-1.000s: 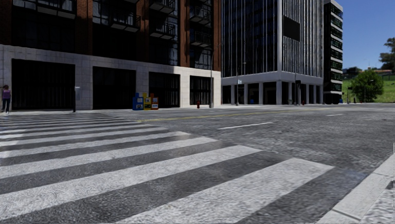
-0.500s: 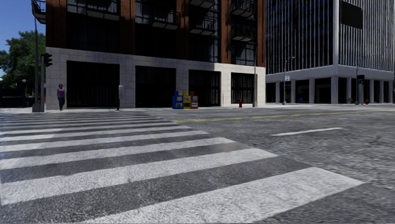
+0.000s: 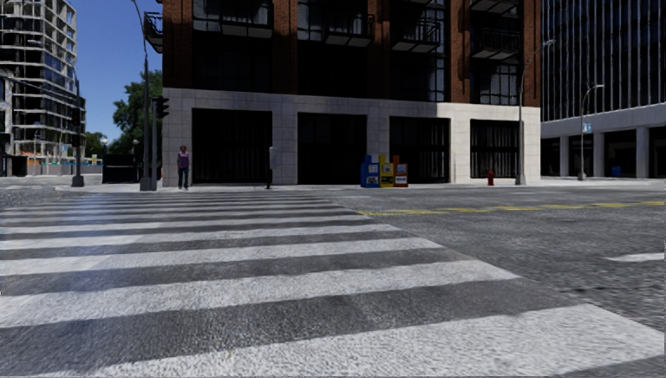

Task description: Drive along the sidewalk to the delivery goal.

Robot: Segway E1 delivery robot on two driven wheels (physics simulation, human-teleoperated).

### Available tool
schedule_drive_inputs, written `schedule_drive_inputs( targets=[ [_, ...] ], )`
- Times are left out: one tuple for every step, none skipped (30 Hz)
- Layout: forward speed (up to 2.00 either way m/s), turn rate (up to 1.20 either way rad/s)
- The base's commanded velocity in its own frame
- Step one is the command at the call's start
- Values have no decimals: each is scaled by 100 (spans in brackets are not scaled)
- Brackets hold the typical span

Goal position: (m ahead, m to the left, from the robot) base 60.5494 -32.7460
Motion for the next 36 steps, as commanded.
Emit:
schedule_drive_inputs(
  targets=[
    [200, 58],
    [200, 58],
    [200, 58],
    [200, 57],
    [200, 57],
    [200, 51],
    [200, 50],
    [200, 48],
    [200, 48],
    [200, 39],
    [200, 0],
    [200, 0],
    [200, 0],
    [200, 0],
    [200, 0],
    [200, 0],
    [200, 0],
    [200, 0],
    [200, 0],
    [200, 0],
    [200, 0],
    [200, 0],
    [200, 0],
    [200, 0],
    [200, 0],
    [200, 0],
    [200, 0],
    [200, 0],
    [200, 0],
    [200, 0],
    [200, 0],
    [200, 0],
    [200, 0],
    [200, 0],
    [200, 0],
    [200, 0]
  ],
)
